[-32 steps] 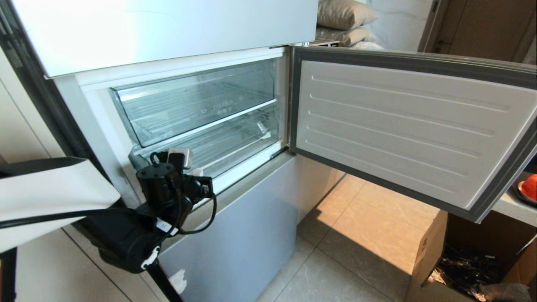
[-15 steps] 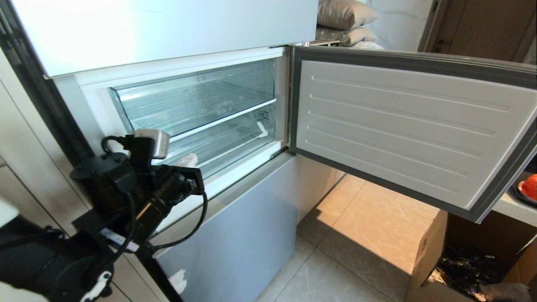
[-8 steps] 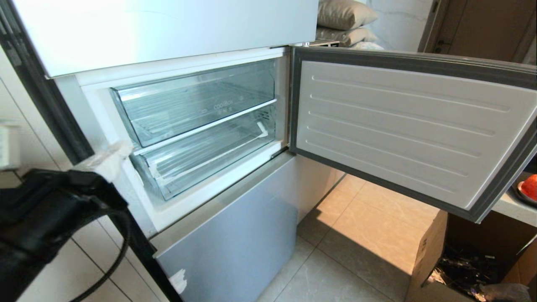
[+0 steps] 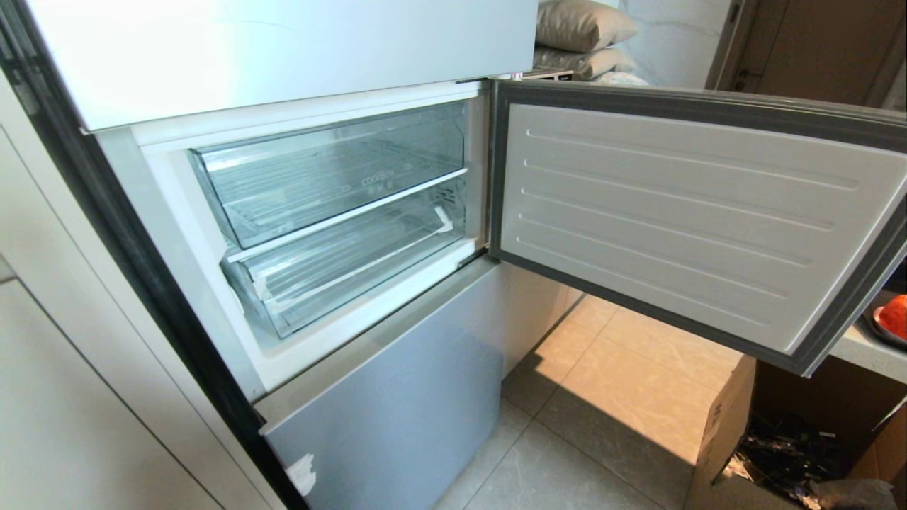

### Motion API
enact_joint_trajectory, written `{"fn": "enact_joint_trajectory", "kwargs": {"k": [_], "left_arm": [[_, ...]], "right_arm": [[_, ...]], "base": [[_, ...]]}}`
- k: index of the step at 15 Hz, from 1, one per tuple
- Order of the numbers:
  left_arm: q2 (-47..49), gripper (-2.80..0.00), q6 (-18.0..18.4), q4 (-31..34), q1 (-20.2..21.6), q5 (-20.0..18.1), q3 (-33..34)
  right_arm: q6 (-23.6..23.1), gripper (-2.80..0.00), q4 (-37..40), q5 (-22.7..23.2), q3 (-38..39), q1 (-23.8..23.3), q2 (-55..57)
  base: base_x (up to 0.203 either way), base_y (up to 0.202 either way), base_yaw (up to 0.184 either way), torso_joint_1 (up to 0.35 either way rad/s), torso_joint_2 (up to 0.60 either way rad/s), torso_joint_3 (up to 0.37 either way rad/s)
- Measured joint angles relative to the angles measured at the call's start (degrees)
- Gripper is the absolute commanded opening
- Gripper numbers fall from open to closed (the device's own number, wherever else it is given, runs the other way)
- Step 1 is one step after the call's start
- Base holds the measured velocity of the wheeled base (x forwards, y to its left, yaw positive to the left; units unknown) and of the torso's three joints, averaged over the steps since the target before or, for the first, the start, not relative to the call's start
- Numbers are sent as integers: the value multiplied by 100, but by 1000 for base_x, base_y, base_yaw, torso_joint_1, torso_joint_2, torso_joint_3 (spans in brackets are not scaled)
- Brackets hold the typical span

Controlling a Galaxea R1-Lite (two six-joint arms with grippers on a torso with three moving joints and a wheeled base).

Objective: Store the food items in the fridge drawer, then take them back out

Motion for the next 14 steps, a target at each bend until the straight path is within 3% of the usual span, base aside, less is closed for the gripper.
{"fn": "enact_joint_trajectory", "kwargs": {"k": [2,4,8,14], "left_arm": [[-895,-280,183,1581,175,-630,632],[-1657,-280,214,2258,223,-763,1009],[-2259,-280,-515,1663,247,-514,1452],[-2386,-280,-760,1601,242,-414,1518]], "right_arm": [[4,-280,0,4,0,0,0],[0,-280,-5,10,0,0,0],[0,-280,-7,10,0,0,0],[-2,-280,-7,10,0,0,0]], "base": [[0,0,0,0,0,0],[0,0,0,0,0,0],[0,0,0,0,0,0],[0,0,0,0,0,0]]}}
